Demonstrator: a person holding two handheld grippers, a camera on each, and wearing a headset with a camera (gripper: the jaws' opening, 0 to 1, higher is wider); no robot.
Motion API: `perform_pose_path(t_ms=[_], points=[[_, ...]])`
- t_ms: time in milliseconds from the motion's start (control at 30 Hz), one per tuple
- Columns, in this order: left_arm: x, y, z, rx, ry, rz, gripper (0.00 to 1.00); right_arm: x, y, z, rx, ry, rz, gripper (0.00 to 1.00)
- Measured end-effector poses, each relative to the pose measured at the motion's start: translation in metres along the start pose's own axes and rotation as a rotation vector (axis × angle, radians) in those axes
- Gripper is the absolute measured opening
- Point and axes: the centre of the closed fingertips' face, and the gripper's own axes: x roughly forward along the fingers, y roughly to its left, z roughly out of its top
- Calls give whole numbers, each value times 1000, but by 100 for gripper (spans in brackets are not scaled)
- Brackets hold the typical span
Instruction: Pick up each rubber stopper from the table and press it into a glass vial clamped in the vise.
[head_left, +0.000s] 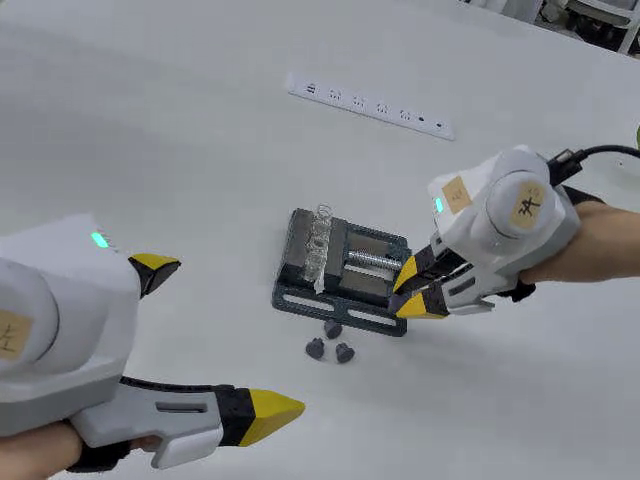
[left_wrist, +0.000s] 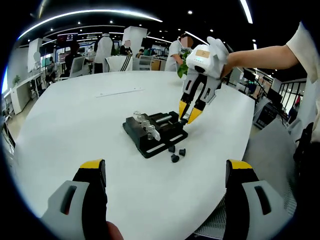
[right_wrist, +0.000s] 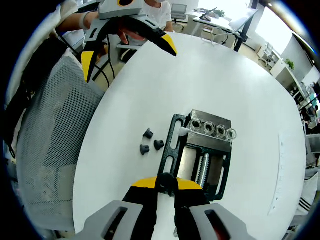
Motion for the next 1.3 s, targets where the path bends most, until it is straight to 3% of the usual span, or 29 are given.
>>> perform_pose_path(t_ms=[267, 500, 967, 1300], points=[[2, 2, 2, 0, -5, -1, 99, -18, -39, 22, -36, -7, -28, 7], [3, 3, 3, -6, -7, -2, 99, -21, -59, 40, -67, -11, -41, 7], [11, 7, 3, -16, -3, -1, 99, -9, -91, 63, -122, 9, -24, 7], [17, 8, 1, -33, 2, -4, 99, 7, -105, 65, -140, 38, 18, 7]])
